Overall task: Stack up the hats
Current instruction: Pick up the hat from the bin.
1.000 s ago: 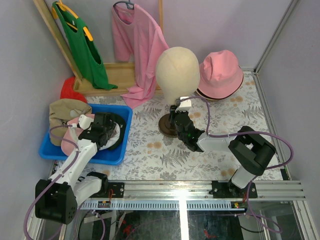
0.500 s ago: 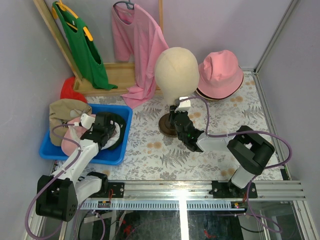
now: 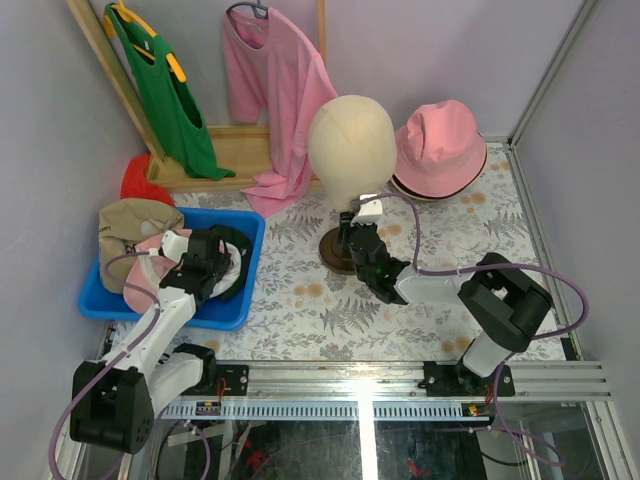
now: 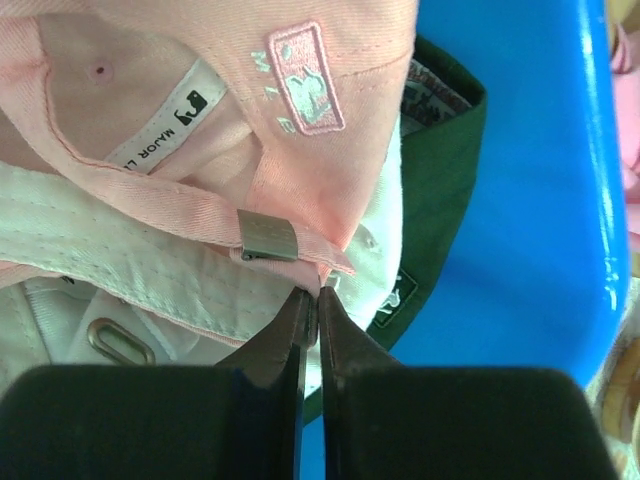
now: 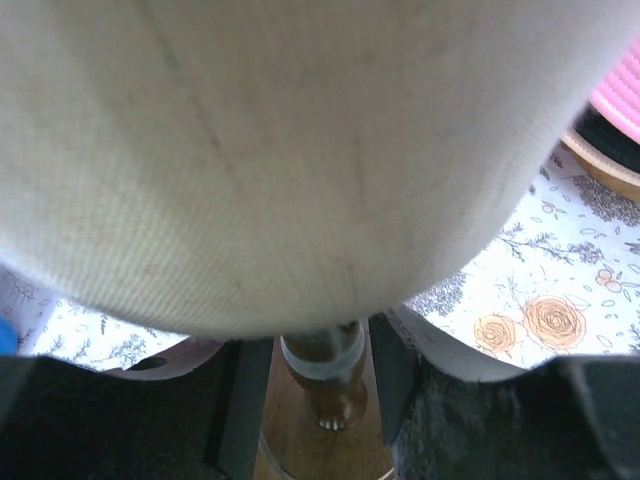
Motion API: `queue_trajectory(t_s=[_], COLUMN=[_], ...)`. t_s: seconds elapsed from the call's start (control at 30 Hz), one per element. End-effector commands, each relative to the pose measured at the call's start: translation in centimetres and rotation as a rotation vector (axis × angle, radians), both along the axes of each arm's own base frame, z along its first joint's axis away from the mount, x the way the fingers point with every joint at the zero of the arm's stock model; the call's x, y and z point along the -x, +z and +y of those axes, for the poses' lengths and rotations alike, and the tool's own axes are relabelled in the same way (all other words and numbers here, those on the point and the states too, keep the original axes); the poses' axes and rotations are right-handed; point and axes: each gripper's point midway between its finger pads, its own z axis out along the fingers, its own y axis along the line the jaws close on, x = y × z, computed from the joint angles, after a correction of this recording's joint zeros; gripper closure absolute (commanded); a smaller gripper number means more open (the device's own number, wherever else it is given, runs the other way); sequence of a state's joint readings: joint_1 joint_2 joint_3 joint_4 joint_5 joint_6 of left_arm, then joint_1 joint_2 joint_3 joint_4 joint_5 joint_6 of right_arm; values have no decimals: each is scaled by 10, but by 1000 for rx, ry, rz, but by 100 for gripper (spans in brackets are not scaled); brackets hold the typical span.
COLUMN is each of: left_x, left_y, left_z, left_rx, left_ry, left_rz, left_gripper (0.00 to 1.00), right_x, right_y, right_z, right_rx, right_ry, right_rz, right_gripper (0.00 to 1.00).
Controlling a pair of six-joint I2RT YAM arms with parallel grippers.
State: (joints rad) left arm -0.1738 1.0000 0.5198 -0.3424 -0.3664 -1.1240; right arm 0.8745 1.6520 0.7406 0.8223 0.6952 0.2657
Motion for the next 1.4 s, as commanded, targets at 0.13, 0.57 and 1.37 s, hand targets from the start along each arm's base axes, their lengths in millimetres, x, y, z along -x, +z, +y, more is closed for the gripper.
queue_trajectory(t_s=[0.13, 0.57, 1.37], left_x=[-9, -10, -8], left_y=[47, 109, 234], left_z=[-1, -4, -19], left_rx=[-9, -2, 84], left_ry=[-40, -69, -128], left_rz=[-126, -236, -455], left_gripper=[100, 100, 100], right_x=[11, 17, 76], right_y=[1, -6, 4], right_z=[-18, -23, -41], right_rx=[14, -11, -109], right_ry=[-46, -72, 17], right_rz=[49, 103, 177], right_gripper=[46, 38, 37])
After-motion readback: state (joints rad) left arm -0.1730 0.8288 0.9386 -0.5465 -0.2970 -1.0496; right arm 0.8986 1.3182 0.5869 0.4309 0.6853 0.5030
